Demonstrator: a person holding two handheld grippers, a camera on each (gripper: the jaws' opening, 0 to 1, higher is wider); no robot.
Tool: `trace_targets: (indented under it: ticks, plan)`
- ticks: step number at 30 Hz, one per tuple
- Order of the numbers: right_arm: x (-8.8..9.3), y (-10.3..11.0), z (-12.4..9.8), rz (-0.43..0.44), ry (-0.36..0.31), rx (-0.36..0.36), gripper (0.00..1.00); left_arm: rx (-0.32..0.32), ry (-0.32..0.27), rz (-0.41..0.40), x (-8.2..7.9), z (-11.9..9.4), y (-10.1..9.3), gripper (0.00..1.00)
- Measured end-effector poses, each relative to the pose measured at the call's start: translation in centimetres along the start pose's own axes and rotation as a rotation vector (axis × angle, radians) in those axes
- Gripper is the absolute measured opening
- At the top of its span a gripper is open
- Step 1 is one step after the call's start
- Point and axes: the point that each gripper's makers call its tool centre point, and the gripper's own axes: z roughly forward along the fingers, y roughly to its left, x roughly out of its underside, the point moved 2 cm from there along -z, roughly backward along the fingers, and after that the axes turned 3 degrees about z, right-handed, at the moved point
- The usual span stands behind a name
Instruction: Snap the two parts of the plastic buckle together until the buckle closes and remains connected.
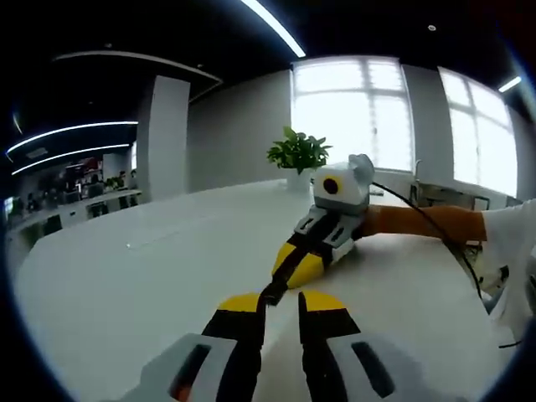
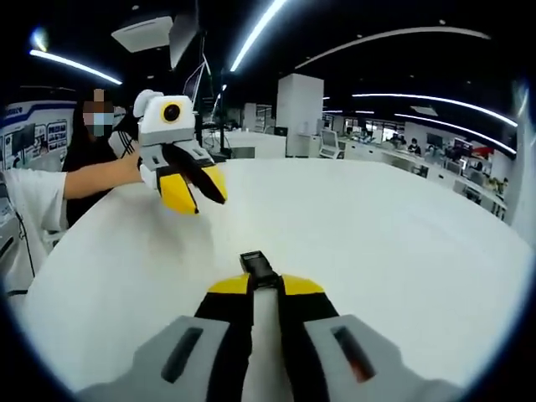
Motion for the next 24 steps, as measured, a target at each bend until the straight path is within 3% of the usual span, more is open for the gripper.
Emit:
trace_targets:
  ticks: [9,19,24]
  plan:
    - [-0.2,-2.0,0.4,-0.03,0.023,0.045,0.11,0.002,0.013,-0.007,0.3,0.3,-0.7,0.15]
    - [-0.3,-1.6,0.6,-0.006,0.006,0.039,0.14,-0.01,0.037,-0.015,0.9,0.5,-0.6,0.15]
    - [-1.1,-1.5,0.0,0.012,-0.032,0.052,0.17,-0.035,0.03,-0.033,0.6,0.5,-0.1,0.22]
